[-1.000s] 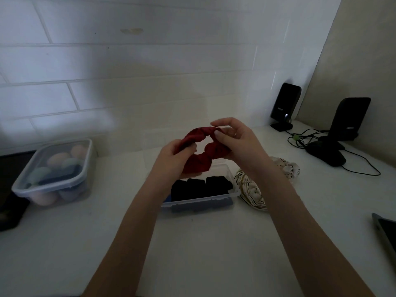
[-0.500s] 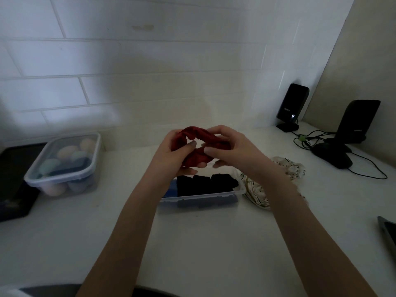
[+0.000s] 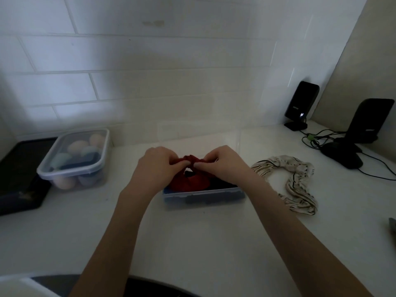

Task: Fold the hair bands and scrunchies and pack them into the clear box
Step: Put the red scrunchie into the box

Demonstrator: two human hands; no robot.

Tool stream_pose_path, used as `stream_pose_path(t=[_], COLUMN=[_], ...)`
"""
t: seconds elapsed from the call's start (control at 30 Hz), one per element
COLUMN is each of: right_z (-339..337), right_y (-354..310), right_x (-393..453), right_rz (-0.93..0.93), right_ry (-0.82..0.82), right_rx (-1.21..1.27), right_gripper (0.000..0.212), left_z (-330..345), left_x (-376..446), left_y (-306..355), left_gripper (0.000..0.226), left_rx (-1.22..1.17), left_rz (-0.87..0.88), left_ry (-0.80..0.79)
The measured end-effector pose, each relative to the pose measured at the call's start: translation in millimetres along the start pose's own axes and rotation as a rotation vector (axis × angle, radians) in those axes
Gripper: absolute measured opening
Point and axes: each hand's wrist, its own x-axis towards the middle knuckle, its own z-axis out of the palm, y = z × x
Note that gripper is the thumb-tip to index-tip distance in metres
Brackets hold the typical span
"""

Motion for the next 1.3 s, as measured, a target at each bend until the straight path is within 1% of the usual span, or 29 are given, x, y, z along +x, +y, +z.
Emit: stream_pose_path(t=[0.07, 0.1, 0.17, 0.23, 0.33, 0.43, 0.5, 0.57, 0.67, 0.7, 0.77, 0.8, 0.83, 0.9, 0.93, 1.0, 1.07, 1.17, 1.2, 1.27, 1.3], right_z=[4.4, 4.9, 2.1, -5.5, -17.8, -19.4, -16.4, -13.5, -9.5, -8.4, -6.6, -5.9, -5.6, -5.2, -4.9, -3.2, -1.0, -12.5, -23.4, -50.3, -63.0], right_y=[2.8, 3.1, 1.7, 0.3, 0.9, 1.4, 1.7, 1.8, 0.3, -1.3, -4.6, -5.5, -6.0, -3.6, -1.1, 3.5, 3.7, 2.9, 5.7, 17.2, 26.3], right_x=[1.9, 1.9, 0.0, -2.6, -5.0, -5.6, -4.4, -4.0, -5.9, -7.0, -8.9, -9.1, -8.9, -7.2, -6.3, -5.1, -4.9, -5.8, -6.3, -8.1, -10.5], right_rz=[-0.017, -0.025, -0.037, -0.029, -0.030, -0.068, -0.097, -0.112, -0.160, -0.183, -0.216, -0.226, -0.230, -0.210, -0.197, -0.204, -0.230, -0.228, -0.201, -0.118, -0.058], right_ry=[0.036, 0.048, 0.040, -0.017, -0.138, -0.182, -0.156, -0.160, -0.254, -0.300, -0.364, -0.370, -0.358, -0.285, -0.236, -0.153, -0.141, -0.179, -0.142, 0.021, 0.104], right_rx=[-0.119, -0.142, -0.128, -0.018, 0.150, 0.179, 0.157, 0.100, -0.073, -0.118, -0.164, -0.186, -0.210, -0.209, -0.182, -0.149, -0.149, -0.044, 0.020, 0.118, 0.120], right_gripper=[0.025, 0.023, 0.023, 0.025, 0.021, 0.019, 0.019, 0.018, 0.023, 0.026, 0.033, 0.036, 0.038, 0.038, 0.035, 0.026, 0.018, 0.010, 0.008, 0.008, 0.009], left_z=[4.0, 4.2, 1.8, -3.2, -12.7, -16.4, -14.6, -10.1, -6.7, -7.1, -9.7, -12.2, -15.5, -21.6, -23.4, -21.8, -14.7, -10.4, -11.2, -14.1, -15.9], left_x=[-0.8, -1.8, -4.6, -7.3, -10.6, -11.1, -9.8, -6.6, -3.3, -3.4, -4.9, -6.8, -9.0, -10.9, -9.8, -6.0, -3.8, -1.9, -1.7, -1.3, -1.5], left_y=[-1.8, -2.5, -3.7, -4.3, -3.2, -2.1, -1.9, -1.1, 3.1, 4.0, 3.3, 2.2, 1.6, 0.2, -0.1, -0.3, 0.7, 1.2, 1.1, 0.3, 0.1], left_gripper=[0.030, 0.026, 0.022, 0.020, 0.010, 0.011, 0.013, 0.017, 0.025, 0.026, 0.026, 0.026, 0.024, 0.025, 0.028, 0.034, 0.033, 0.022, 0.019, 0.018, 0.019], left_rx=[0.148, 0.166, 0.078, -0.040, -0.154, -0.183, -0.142, -0.053, 0.105, 0.126, 0.114, 0.098, 0.073, -0.004, -0.030, -0.011, 0.047, 0.043, 0.032, -0.009, -0.038], left_rz=[0.039, 0.056, 0.086, 0.128, 0.162, 0.158, 0.144, 0.115, 0.063, 0.051, 0.065, 0.087, 0.114, 0.173, 0.212, 0.277, 0.291, 0.255, 0.252, 0.255, 0.254], left_ry=[-0.050, -0.041, 0.015, 0.059, 0.039, 0.037, 0.031, -0.015, -0.163, -0.189, -0.180, -0.160, -0.136, -0.105, -0.118, -0.197, -0.258, -0.242, -0.234, -0.202, -0.168])
